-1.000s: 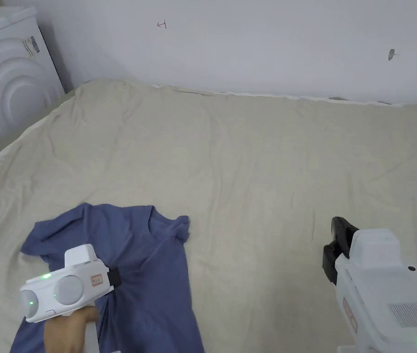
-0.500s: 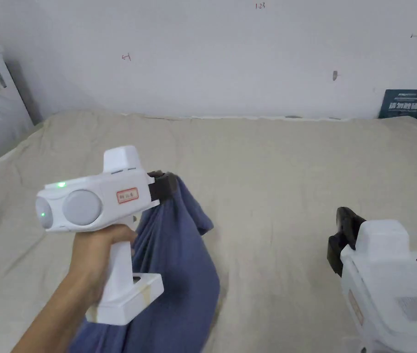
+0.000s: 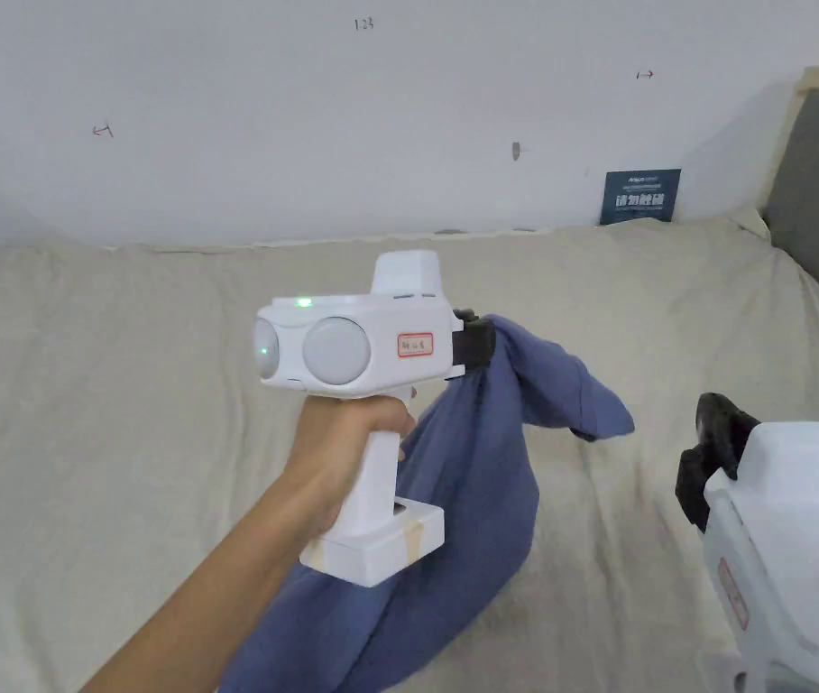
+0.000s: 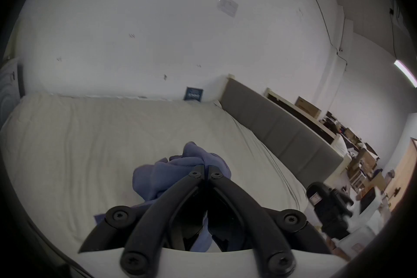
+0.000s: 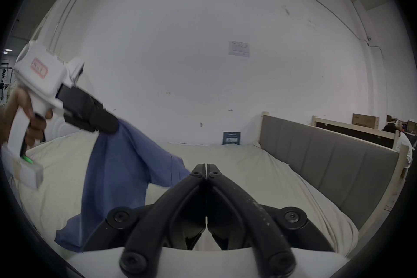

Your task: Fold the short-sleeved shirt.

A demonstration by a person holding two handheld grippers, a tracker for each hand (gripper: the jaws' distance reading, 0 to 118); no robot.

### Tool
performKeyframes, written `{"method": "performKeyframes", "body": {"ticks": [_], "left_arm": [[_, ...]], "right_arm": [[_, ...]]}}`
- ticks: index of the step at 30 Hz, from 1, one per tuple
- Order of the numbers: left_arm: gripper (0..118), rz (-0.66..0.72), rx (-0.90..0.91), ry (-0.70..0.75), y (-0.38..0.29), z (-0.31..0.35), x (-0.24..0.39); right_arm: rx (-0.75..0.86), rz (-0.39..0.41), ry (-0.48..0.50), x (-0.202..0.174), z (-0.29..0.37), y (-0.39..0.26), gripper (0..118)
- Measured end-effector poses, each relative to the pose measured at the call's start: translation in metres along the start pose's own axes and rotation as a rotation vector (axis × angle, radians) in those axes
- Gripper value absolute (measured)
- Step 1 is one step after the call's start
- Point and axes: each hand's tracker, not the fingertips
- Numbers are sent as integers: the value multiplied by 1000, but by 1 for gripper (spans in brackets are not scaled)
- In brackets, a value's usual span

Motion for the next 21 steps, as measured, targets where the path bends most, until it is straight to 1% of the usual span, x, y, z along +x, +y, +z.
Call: {"method": "performKeyframes", "body": {"ticks": [4, 9, 13, 15, 17, 18, 19, 20, 21], "left_arm": [[1, -51, -165, 10, -54, -53, 9], [1, -140, -386, 104, -145, -103, 1], [2, -170, -536, 193, -202, -128, -16], [2, -168, -566, 232, -219, -132, -21], [3, -172, -525, 238, -224, -129, -23], [13, -154, -498, 231, -222, -125, -23], [28, -127, -489, 233, -217, -122, -22], [50, -118, -478, 236, -212, -118, -23], [80, -111, -455, 232, -206, -112, -24]], "right_arm": [[-22, -5, -36, 16, 2, -9, 1], [-61, -8, -55, 27, 0, -24, 2], [-91, -12, -57, 30, -3, -34, 1], [-102, -13, -56, 29, -4, -38, 1], [-111, -13, -51, 27, -4, -39, 1], [-113, -11, -48, 27, -4, -39, 2], [-113, -9, -46, 25, -4, -39, 2], [-112, -7, -45, 24, -4, -38, 2], [-111, -6, -42, 23, -4, -37, 2]]}}
